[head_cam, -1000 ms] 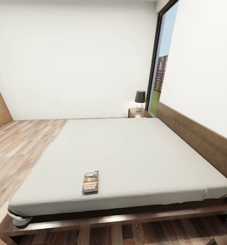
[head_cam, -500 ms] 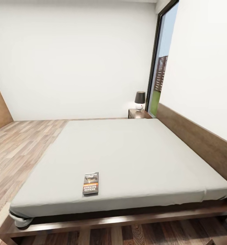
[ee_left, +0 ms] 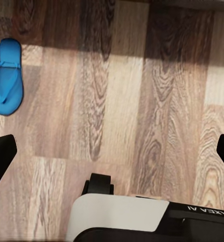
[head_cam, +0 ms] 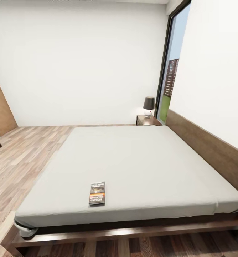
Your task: In the bedroom, move the book from the bed onto either nightstand, and place the two sandals side by side next to the bed.
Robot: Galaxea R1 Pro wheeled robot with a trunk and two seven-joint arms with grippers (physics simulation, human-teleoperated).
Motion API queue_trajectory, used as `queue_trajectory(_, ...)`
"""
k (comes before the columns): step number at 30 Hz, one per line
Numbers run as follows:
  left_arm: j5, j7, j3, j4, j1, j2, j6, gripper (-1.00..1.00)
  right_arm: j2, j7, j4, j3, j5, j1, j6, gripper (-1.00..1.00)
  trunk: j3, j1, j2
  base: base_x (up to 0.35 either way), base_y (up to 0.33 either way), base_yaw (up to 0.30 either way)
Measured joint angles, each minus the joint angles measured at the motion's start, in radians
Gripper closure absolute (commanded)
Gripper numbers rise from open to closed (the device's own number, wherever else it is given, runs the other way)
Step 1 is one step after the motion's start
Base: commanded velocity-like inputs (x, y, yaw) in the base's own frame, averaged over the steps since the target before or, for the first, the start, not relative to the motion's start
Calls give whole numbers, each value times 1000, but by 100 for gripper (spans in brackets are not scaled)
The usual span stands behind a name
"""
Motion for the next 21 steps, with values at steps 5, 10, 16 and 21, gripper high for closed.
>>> queue_trajectory(5,0,0,0,0,0,0,0,-100,0,0,0,0,0,0,0,-100,16,-19,35,0,0,46)
queue_trajectory(10,0,0,0,0,0,0,0,-100,0,0,0,0,0,0,0,-100,31,-38,70,0,0,9)
queue_trajectory(16,0,0,0,0,0,0,0,-100,0,0,0,0,0,0,0,-100,50,-61,112,0,0,1)
queue_trajectory(21,0,0,0,0,0,0,0,-100,0,0,0,0,0,0,0,-100,66,-81,147,0,0,0)
